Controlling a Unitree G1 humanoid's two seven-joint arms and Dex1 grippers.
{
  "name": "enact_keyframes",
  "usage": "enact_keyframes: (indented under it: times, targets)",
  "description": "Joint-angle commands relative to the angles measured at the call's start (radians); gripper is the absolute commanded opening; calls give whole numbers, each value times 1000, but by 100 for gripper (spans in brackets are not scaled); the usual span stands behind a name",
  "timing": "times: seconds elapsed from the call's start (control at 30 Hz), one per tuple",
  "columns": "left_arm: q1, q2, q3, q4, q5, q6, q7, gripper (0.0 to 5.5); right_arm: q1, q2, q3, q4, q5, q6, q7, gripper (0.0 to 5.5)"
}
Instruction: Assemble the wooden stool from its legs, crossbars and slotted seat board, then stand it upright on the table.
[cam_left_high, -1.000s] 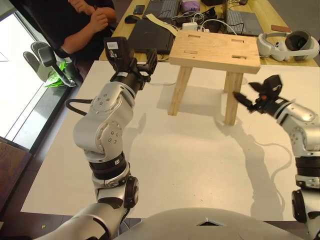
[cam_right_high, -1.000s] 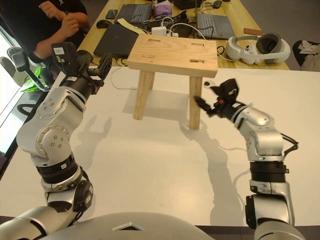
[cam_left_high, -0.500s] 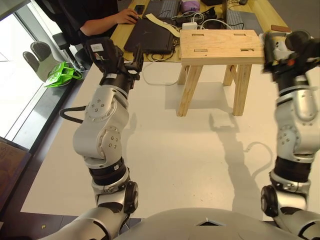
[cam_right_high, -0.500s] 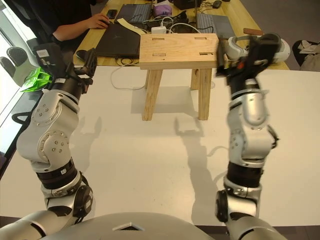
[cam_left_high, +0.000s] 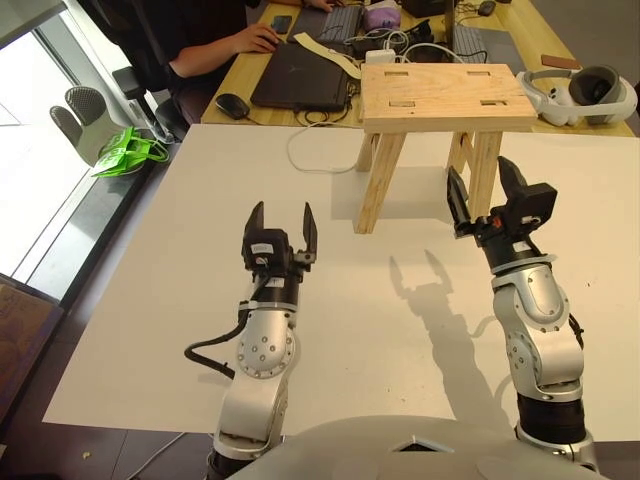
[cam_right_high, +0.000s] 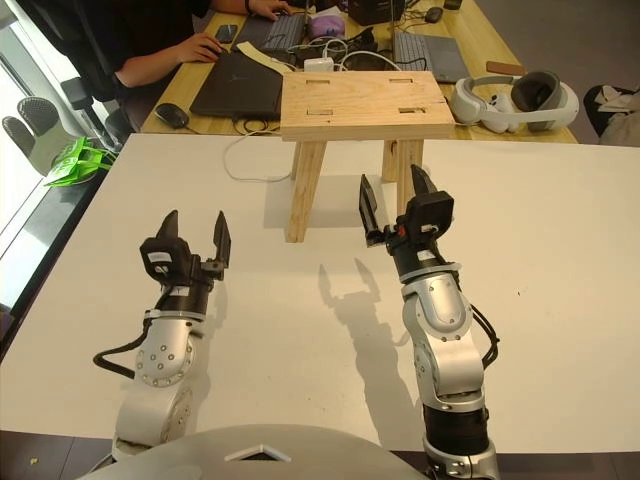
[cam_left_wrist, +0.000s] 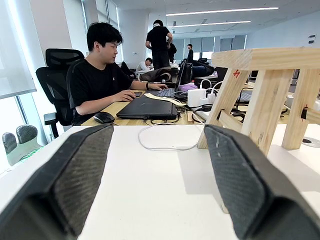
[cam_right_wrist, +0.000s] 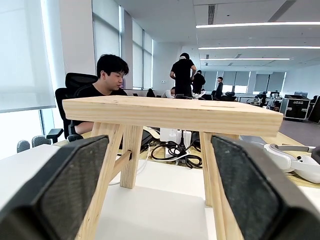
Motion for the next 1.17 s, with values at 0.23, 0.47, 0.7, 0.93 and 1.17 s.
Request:
enact_keyframes:
  times: [0.23,0.47,0.7,0.93,1.17]
  targets:
    - [120,-51,-20,4,148,63,53,339,81,45,-24,-63,31,149,-29,379]
    - [125,-48,-39,28,120,91,-41,339,114,57,-1,-74,35,236,-31,379]
    - [71,-48,-32,111,82,56,-103,339,134,73,2,-71,30,219,-30,379]
    - [84,-68,-32,125,78,25,-99,339,135,68,1,-61,27,211,-18,379]
    - [120,-80,-4,129,56,-11,-82,339,114,75,17,-9,20,182,2,379]
